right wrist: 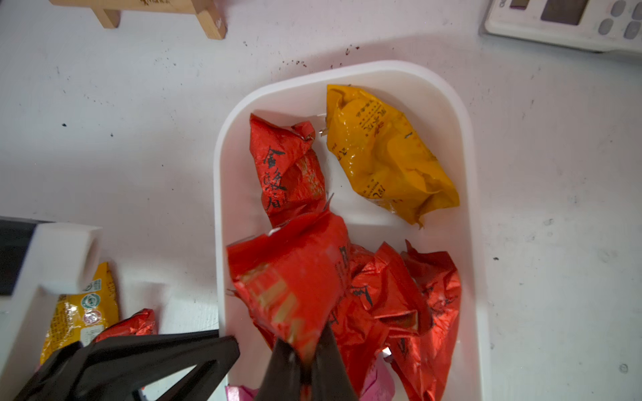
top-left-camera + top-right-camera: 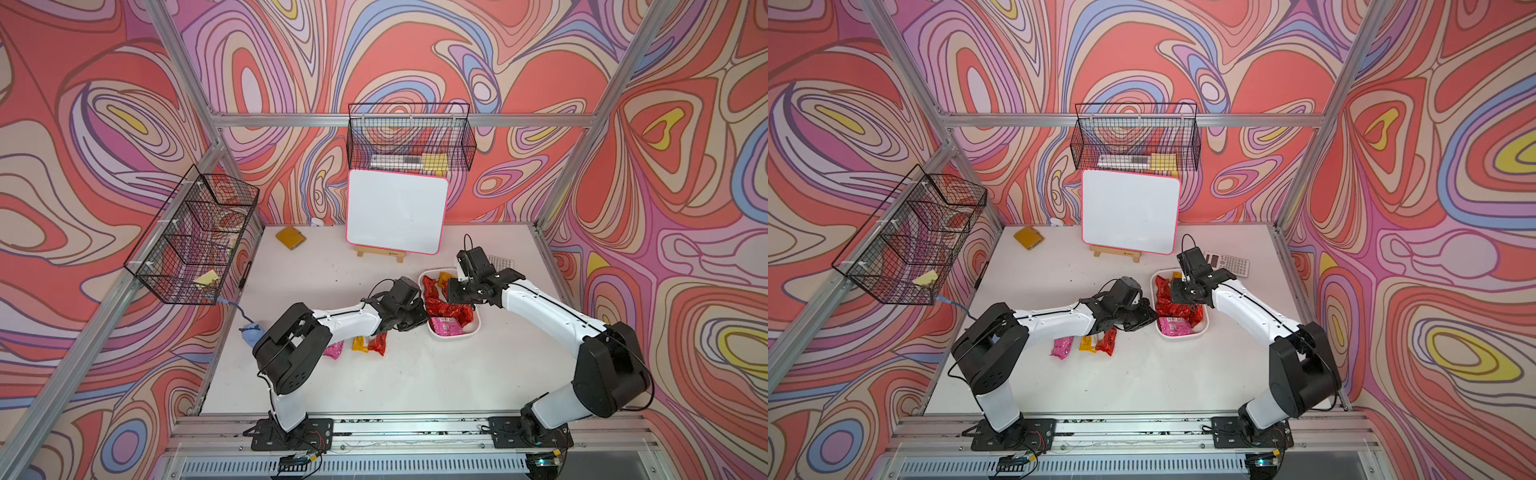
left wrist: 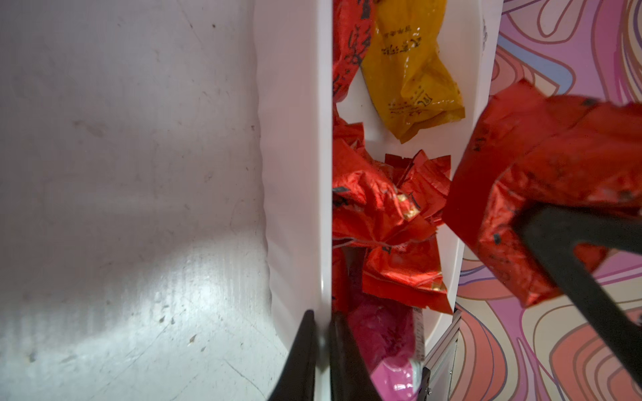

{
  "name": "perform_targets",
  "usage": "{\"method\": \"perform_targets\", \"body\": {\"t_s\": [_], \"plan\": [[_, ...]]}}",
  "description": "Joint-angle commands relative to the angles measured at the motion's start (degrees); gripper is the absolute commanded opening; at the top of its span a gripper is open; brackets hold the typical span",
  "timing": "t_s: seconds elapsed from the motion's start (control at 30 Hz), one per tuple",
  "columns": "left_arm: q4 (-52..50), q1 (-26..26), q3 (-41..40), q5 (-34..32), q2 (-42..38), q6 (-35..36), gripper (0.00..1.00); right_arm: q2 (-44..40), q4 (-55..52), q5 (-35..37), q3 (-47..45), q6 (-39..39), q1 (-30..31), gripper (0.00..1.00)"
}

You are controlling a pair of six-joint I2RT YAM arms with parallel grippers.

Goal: Take the tea bags out of the storage box
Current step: Pick up the tea bag from the storage box, then place the tea bag at the center of the board.

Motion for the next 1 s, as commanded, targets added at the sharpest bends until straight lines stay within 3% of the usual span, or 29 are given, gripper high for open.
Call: {"method": "perform_targets", "body": {"t_s": [0.0,0.2,0.27,0.43,0.53,0.7,0.97], "plan": [[-2.38,-0.36,0.10,-1.13,-0.18,1.64,0.21,-3.59,1.52,-1.79,-0.21,3.36,0.01,0.08],[-1.83,0.44,-4.61,-10.06,-9.14,0.70,0.46,-6.29,4.24,-6.53,-1.34,10.41,3.30,0.07],[-4.26,1.15,-7.33,-15.60,-13.59,-1.53,0.47,-6.14,4.55,-6.91,-1.03,12.47,5.42,0.07],[-22.50,2.36,-9.14,-35.33,-25.50,-7.05,0.48,-3.99,5.71,-6.64,-0.51,18.36,11.46,0.07],[-28.67,2.92,-10.02,-41.73,-30.34,-8.66,0.49,-0.27,5.89,-6.62,0.51,21.67,15.50,0.07],[-31.83,4.38,-15.14,-44.05,-36.40,-11.91,0.50,8.56,5.65,-7.27,3.50,25.15,20.31,0.07],[-34.90,6.31,-20.28,-44.27,-43.38,-13.51,0.51,19.35,1.90,-7.61,7.81,25.31,21.91,0.14]]}}
